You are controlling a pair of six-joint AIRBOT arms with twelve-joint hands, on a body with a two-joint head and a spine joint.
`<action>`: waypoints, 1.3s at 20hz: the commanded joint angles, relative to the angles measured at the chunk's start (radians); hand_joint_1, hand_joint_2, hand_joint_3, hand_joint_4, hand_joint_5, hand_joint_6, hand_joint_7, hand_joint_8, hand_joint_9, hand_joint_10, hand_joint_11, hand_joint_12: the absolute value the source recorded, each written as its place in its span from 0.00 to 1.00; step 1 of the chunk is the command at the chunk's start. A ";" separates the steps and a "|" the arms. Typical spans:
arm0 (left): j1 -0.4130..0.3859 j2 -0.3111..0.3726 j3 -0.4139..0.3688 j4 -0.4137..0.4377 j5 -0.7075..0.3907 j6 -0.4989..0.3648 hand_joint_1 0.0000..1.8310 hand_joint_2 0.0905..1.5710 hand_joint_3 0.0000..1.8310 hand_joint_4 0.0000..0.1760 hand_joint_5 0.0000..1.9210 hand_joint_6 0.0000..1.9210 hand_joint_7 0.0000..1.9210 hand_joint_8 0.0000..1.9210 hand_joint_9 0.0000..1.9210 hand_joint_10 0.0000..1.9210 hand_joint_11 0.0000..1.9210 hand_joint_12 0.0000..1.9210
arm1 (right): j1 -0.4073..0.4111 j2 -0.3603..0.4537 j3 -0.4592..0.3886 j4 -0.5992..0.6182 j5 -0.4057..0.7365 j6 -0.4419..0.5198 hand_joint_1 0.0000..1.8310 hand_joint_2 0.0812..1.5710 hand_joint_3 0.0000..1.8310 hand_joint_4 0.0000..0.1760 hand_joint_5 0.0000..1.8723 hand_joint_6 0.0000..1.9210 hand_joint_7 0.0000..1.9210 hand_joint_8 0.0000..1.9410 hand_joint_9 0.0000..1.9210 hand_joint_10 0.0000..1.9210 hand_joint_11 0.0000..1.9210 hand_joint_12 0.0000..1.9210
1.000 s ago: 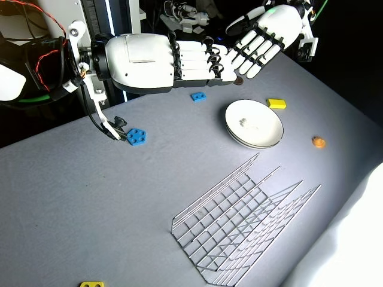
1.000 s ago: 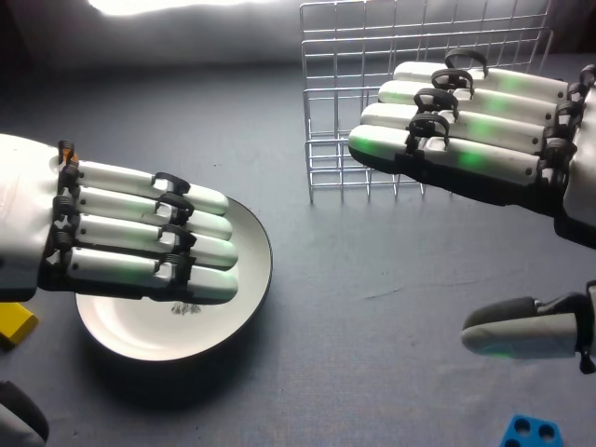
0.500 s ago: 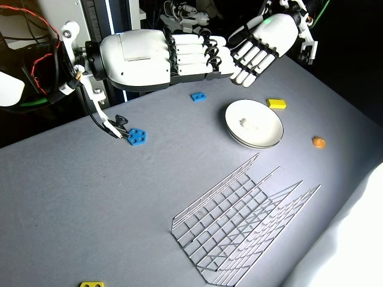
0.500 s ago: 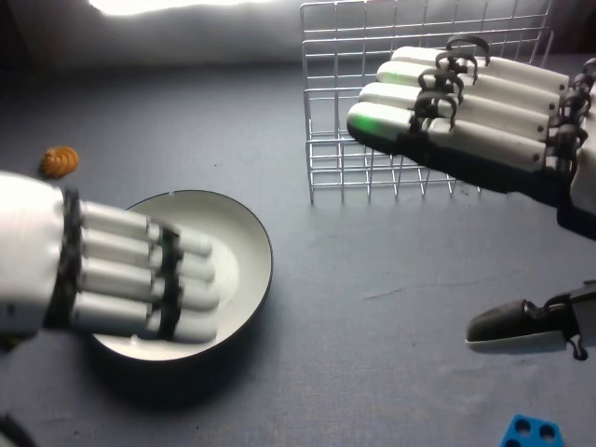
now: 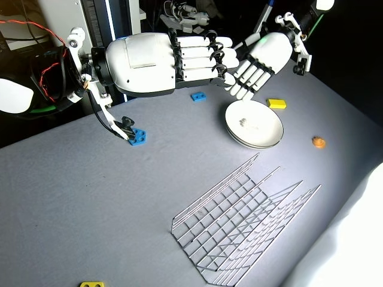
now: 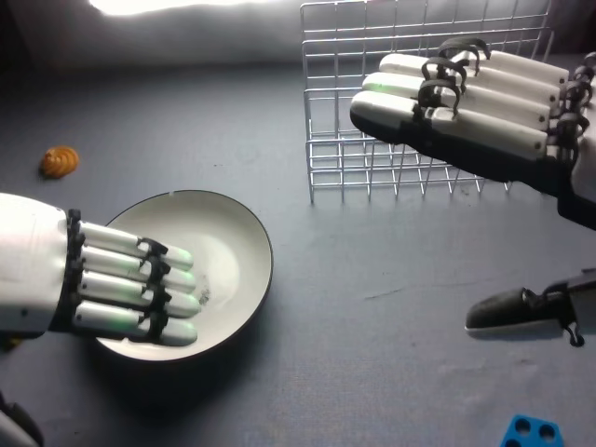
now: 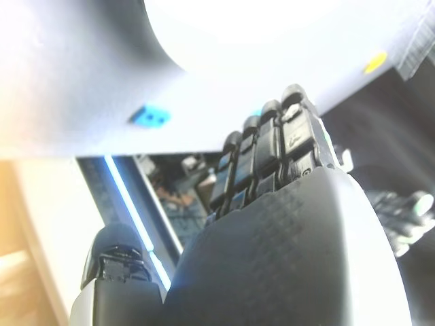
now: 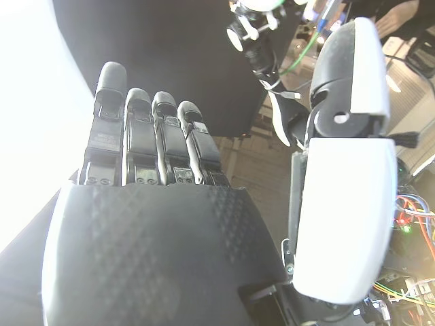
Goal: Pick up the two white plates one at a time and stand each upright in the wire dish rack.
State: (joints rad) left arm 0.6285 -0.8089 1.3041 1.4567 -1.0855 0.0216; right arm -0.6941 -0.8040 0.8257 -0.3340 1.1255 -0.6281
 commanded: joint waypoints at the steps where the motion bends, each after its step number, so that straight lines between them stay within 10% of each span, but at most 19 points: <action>1: 0.000 -0.005 0.007 -0.059 -0.051 0.001 0.00 0.67 0.00 0.00 0.00 0.00 0.00 0.00 0.00 0.00 0.00 0.00 | 0.014 -0.001 0.000 0.027 0.124 0.008 0.57 0.54 0.00 0.00 0.00 0.00 0.00 0.00 0.00 0.00 0.00 0.26; 26: 0.106 -0.118 0.242 -0.086 -0.008 0.062 0.00 0.69 0.00 0.00 0.00 0.00 0.00 0.00 0.00 0.00 0.00 0.00 | 0.009 -0.029 0.018 -0.001 0.174 0.020 0.51 0.55 0.00 0.00 0.02 0.00 0.01 0.00 0.04 0.00 0.00 0.36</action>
State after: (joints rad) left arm 0.7387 -0.9257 1.5444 1.4284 -1.0443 0.0845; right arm -0.6903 -0.8349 0.8448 -0.3595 1.1713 -0.6132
